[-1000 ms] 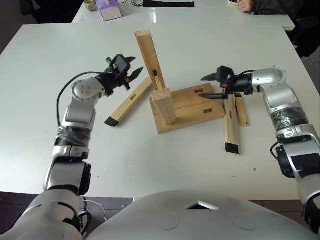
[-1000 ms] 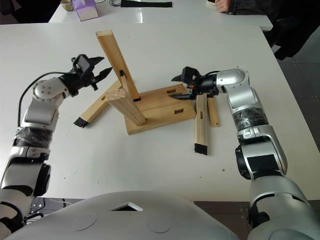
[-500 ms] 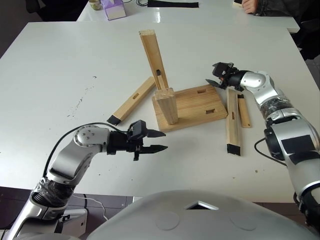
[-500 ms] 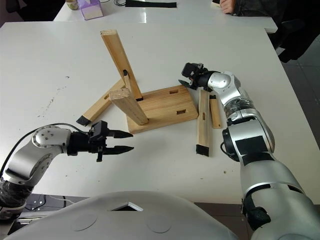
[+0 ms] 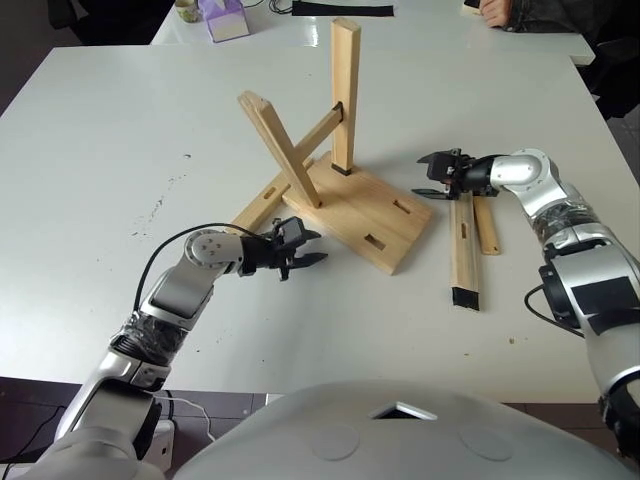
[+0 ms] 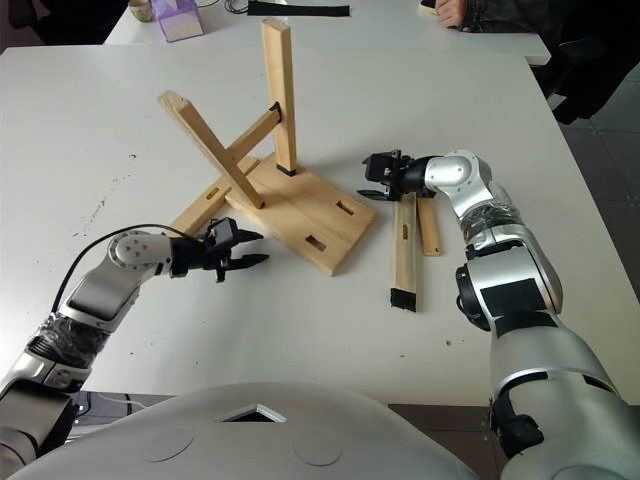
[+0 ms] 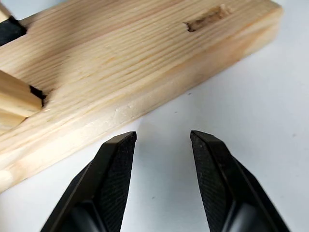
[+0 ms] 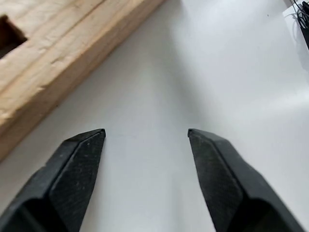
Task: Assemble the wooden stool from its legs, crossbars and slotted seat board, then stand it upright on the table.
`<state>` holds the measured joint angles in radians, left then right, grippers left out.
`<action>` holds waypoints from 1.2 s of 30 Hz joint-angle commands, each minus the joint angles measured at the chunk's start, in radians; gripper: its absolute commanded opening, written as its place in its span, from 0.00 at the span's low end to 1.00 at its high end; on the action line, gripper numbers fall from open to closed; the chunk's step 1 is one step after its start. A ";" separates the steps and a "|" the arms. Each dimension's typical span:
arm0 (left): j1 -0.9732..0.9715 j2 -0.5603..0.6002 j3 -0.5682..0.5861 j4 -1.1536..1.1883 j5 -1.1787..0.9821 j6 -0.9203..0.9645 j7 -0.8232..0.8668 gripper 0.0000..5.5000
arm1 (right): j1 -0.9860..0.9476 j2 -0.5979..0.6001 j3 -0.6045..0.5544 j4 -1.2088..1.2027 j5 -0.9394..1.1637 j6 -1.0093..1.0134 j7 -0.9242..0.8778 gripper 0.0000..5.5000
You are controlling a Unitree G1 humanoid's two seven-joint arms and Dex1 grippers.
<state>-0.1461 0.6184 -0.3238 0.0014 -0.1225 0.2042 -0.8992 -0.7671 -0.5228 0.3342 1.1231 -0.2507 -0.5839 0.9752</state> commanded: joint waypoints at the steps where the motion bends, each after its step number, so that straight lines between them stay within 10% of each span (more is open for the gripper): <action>1: -0.037 -0.002 -0.002 0.104 0.077 -0.027 0.036 0.38 | 0.145 -0.009 0.002 -0.190 0.063 0.034 0.123 0.58; 22: -0.013 -0.047 0.000 0.108 0.105 -0.112 0.035 0.38 | 0.547 -0.062 -0.028 -0.949 0.107 0.434 0.000 0.58; 36: 0.109 0.015 0.286 -0.238 -0.123 0.032 0.068 0.38 | 0.681 -0.147 -0.386 -1.363 0.388 0.865 -0.140 0.58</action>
<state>-0.0654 0.6088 -0.1084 -0.1624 -0.2039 0.1867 -0.8516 -0.0845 -0.6388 0.0401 -0.2567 0.1636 0.2518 0.9213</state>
